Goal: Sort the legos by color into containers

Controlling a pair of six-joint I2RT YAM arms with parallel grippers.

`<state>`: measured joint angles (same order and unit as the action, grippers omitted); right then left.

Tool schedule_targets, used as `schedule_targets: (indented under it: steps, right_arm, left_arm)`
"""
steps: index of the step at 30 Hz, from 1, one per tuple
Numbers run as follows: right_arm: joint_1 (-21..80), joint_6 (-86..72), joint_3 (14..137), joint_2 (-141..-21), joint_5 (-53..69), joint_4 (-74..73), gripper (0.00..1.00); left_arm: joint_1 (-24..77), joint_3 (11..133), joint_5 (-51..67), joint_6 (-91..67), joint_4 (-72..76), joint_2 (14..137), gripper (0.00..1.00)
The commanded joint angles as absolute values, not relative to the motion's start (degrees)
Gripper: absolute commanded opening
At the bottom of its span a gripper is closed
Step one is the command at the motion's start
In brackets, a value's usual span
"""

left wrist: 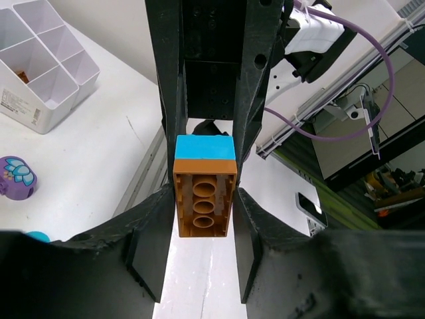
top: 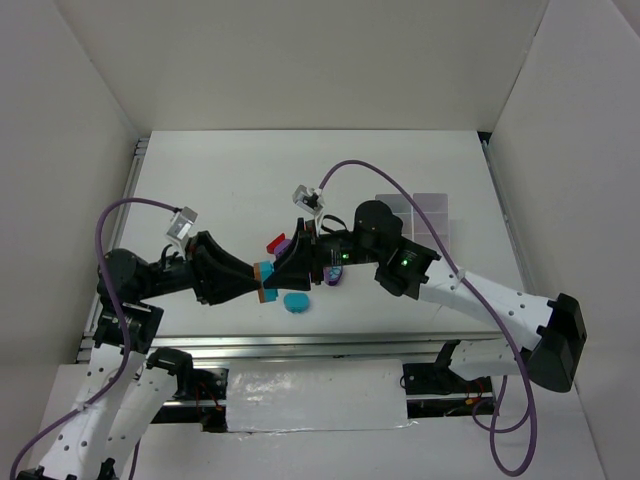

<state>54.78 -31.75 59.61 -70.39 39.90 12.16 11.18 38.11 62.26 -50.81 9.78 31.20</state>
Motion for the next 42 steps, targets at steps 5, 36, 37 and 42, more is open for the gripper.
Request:
schedule_targets:
  steps: [5, 36, 37, 42]
  right_arm:
    - [56.95, -29.62, 62.67, -70.49, 35.87, 11.08, 0.0]
    - [49.93, -25.23, 53.7, -62.93, 37.71, 9.15, 0.0]
    - [49.49, -24.53, 53.35, -62.67, 34.92, 8.36, 0.0]
    - [42.37, -24.87, 48.17, -60.12, 11.13, 1.25, 0.0]
  left_arm:
    - [11.43, 39.9, 59.42, -47.73, 8.35, 31.29, 0.33]
    - [11.43, 37.35, 56.69, -48.96, 12.67, 29.71, 0.0]
    - [11.43, 37.79, 56.08, -48.09, 11.09, 29.62, 0.0]
    - [11.43, 46.03, 44.59, -34.39, -13.02, 30.41, 0.0]
